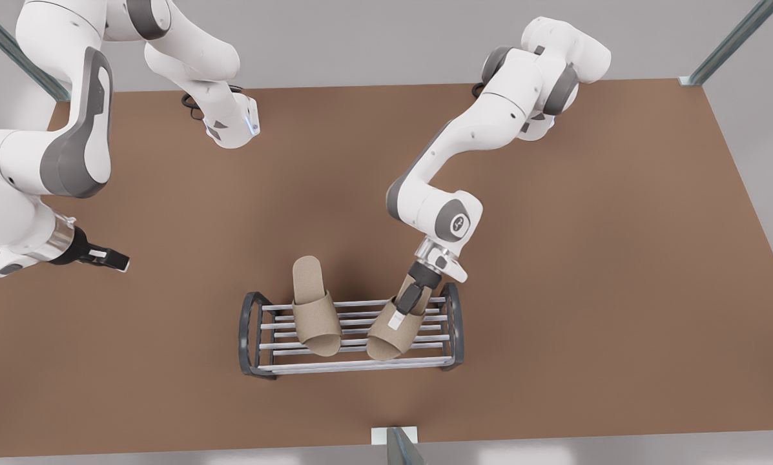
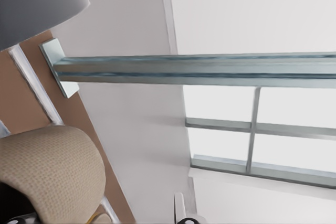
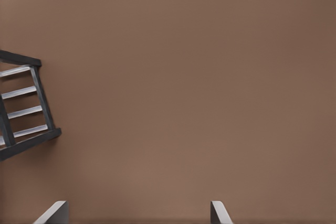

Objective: Place the right shoe on the shoe rack with the right arm, and place the left shoe on the shoe rack with the left arm

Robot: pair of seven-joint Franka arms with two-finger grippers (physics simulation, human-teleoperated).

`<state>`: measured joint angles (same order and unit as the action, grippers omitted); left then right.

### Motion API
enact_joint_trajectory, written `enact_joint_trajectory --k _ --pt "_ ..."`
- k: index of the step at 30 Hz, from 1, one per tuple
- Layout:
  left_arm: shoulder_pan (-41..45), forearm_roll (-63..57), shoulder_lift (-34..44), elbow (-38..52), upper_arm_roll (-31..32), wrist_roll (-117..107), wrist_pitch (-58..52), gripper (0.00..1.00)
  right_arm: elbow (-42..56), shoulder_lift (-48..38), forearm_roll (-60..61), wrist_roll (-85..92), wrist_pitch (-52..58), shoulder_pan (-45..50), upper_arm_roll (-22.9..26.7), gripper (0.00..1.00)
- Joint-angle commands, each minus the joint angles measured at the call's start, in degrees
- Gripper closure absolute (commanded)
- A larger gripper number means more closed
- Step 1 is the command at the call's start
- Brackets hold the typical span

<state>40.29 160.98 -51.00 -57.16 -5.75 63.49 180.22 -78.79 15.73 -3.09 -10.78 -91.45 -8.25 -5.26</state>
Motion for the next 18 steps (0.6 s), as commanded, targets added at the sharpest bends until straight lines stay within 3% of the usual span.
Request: enact_joint_trajectory --k 1,12,18 --pt "0.05 0.03 0.11 -0.15 -0.05 -0.21 -0.57 0.0 0.04 -0.08 0.01 -0.73 0.04 -0.01 -0.02 0.0" --pt "-0.12 0.03 -0.41 -0.41 0.04 -0.12 -1.63 0.0 0.21 0.35 -0.16 -0.38 -0.31 -0.1 0.07 0.0" --pt "-0.56 0.12 4.07 -6.65 0.04 -0.13 -3.12 0.0 0.21 0.35 -0.16 -0.38 -0.31 -0.1 0.07 0.0"
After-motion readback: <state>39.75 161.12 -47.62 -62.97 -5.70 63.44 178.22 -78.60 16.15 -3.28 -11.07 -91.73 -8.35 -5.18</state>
